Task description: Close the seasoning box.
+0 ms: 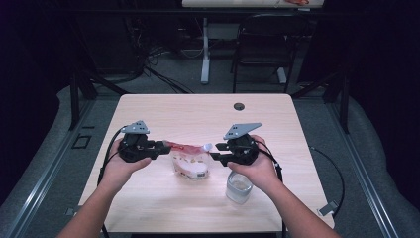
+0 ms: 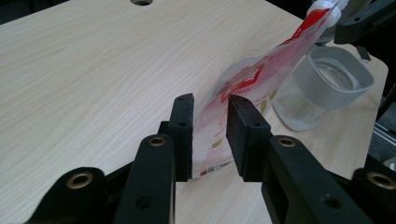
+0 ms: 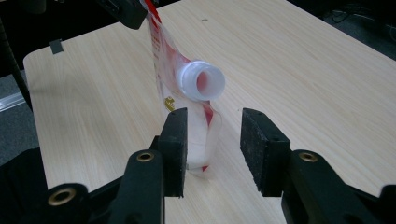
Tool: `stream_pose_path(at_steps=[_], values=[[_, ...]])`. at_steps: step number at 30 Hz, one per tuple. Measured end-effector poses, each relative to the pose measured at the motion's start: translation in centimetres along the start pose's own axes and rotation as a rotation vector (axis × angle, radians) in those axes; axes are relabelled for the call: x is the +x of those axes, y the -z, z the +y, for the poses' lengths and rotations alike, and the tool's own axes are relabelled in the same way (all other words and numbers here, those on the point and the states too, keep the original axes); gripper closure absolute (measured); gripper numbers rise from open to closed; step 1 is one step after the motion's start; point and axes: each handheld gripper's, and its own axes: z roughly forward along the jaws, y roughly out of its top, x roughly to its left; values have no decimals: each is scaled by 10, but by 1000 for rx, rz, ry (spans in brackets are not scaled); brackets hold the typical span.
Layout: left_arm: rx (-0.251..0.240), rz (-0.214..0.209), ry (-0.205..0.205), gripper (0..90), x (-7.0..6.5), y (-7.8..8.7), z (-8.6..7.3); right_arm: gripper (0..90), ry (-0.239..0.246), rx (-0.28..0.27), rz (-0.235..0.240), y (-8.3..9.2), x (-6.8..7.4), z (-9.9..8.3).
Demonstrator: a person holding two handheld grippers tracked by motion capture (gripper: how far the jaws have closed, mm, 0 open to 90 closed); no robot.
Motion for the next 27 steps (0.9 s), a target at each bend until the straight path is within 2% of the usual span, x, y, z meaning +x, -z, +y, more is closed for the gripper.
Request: stream_pose_path(at_steps=[11,27], values=[[6,9,-12,780,0,0,0,691,13,-8,28,-11,4,5],[19,20,-29,857,-3,1,2,721,1,-14,33,-11,2,7]])
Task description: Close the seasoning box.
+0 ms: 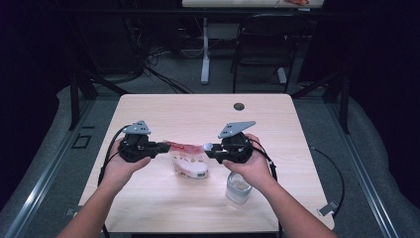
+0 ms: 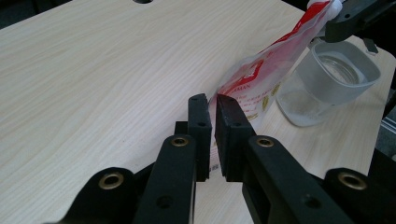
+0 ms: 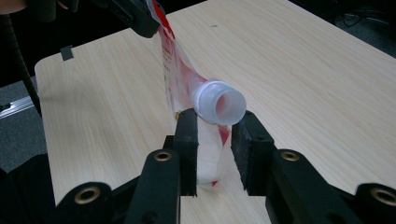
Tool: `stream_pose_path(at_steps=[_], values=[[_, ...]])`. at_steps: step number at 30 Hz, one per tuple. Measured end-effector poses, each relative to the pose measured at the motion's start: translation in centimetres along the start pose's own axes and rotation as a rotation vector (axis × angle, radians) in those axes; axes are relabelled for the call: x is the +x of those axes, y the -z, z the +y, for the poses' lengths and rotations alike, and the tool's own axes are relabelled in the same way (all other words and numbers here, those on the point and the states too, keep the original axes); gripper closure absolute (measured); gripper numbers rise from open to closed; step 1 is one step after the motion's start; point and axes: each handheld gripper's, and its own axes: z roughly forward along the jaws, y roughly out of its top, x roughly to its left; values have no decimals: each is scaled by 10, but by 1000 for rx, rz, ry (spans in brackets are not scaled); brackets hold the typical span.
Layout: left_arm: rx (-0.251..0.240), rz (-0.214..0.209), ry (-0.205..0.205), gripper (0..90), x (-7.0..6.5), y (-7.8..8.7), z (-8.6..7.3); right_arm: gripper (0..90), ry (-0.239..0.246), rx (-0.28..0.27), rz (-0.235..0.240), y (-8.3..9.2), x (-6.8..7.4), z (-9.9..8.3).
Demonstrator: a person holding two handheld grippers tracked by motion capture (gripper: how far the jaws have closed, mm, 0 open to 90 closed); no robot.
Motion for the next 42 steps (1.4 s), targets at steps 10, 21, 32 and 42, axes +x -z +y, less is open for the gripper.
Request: stream_pose_path(at_steps=[10,21,32,42], values=[[13,-1,-16,900,-4,4,0,724,-2,5,7,1,0,0],[10,-17,-28,900,-13,11,-2,724,15,9,19,9,6,1],[21,-36,-39,900,-23,14,-4,723,34,33,29,17,14,-1],[36,-50,-58,900,-30,17,-8,723,51,54,36,20,18,-5]])
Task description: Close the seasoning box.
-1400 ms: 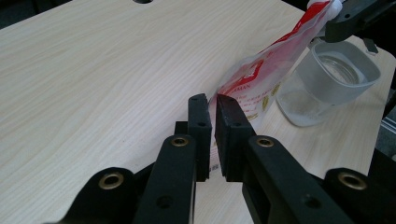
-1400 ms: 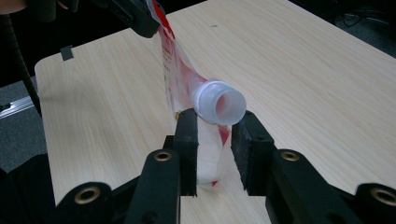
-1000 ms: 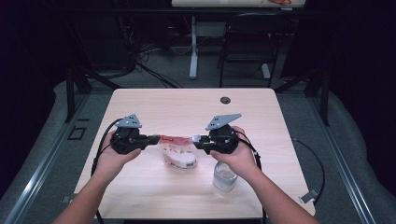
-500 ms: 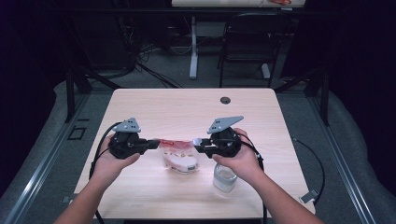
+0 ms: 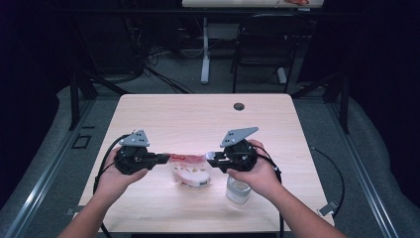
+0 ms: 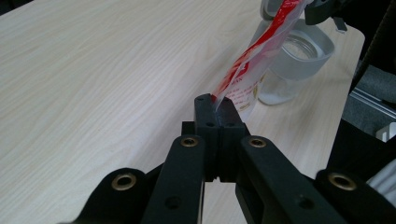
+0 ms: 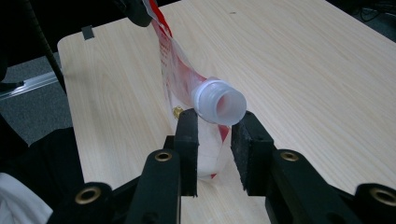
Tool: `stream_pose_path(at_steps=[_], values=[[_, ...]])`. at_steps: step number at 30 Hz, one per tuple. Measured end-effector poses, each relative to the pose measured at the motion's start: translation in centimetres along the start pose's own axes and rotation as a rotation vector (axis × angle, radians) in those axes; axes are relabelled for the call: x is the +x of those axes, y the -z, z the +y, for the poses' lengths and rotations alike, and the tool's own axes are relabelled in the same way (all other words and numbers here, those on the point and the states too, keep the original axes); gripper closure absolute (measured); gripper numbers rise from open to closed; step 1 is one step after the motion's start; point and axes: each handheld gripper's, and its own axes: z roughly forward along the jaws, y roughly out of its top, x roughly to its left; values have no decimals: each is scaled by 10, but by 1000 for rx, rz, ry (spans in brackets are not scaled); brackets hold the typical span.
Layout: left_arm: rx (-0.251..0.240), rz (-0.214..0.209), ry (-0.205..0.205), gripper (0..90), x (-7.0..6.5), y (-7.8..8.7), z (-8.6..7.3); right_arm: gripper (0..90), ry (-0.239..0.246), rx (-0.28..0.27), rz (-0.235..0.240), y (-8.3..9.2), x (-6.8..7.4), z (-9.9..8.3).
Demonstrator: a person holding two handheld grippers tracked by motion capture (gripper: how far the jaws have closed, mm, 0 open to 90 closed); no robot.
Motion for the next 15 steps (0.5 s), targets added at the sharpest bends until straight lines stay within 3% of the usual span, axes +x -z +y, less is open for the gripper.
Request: stream_pose_path(at_steps=[15], values=[[-1,-25,-18,900,-9,-3,-3,722,8,24,6,6,3,-7]])
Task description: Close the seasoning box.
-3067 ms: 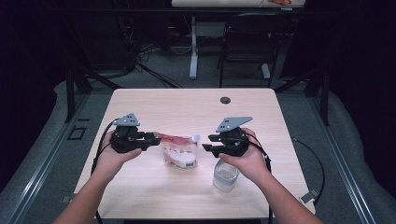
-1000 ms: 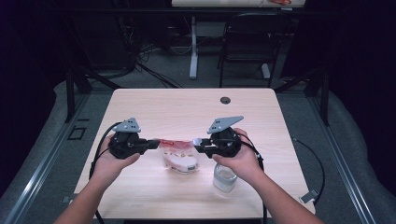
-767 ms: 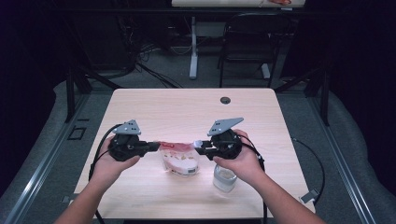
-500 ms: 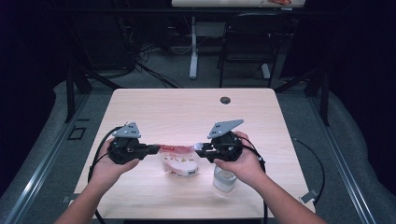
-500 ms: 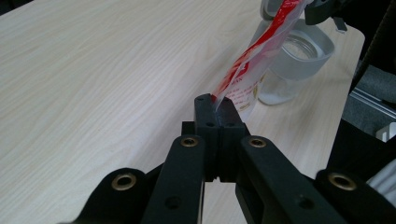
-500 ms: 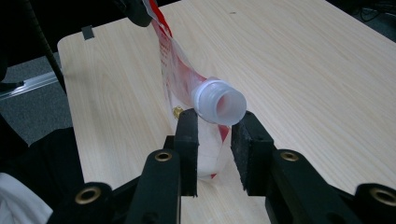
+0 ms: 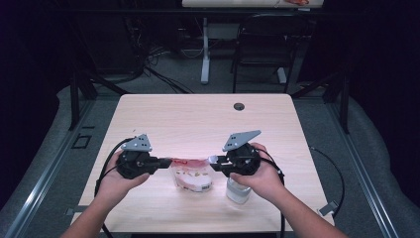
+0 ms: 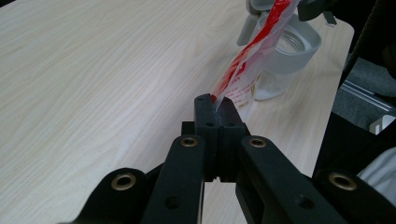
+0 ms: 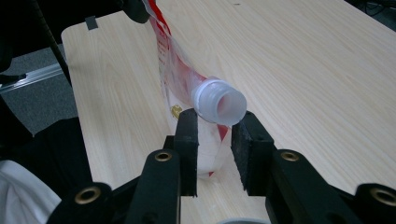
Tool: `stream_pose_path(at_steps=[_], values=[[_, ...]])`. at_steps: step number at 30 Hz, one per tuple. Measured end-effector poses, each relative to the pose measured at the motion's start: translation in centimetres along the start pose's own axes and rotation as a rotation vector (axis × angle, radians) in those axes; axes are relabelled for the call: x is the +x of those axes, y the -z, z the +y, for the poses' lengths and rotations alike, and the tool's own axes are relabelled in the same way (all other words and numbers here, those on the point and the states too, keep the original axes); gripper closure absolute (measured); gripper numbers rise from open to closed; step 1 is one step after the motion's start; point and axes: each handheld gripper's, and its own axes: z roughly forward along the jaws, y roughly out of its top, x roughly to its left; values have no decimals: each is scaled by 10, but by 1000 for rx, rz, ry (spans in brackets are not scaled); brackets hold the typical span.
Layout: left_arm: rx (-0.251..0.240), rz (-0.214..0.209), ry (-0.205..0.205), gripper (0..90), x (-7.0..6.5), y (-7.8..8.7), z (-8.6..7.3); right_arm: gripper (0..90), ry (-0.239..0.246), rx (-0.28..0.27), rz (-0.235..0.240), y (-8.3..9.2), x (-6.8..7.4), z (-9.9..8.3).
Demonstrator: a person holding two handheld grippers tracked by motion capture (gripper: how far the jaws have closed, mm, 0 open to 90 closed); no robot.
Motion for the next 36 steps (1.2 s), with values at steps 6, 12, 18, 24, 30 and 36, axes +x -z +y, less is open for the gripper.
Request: stream_pose_path(at_steps=[6,12,18,24,30,36], values=[[1,-3,-2,895,0,0,0,723,0,-9,7,1,1,-2],[-11,-2,-5,858,1,1,-1,710,-2,-7,16,1,1,-2],[-25,0,12,822,1,6,-2,698,15,5,7,7,1,1],[-30,11,20,789,3,13,-2,693,32,9,0,17,2,4],[-26,13,23,780,3,16,-1,694,50,11,4,25,4,9],[-23,11,24,776,4,18,-1,693,76,28,3,28,8,17]])
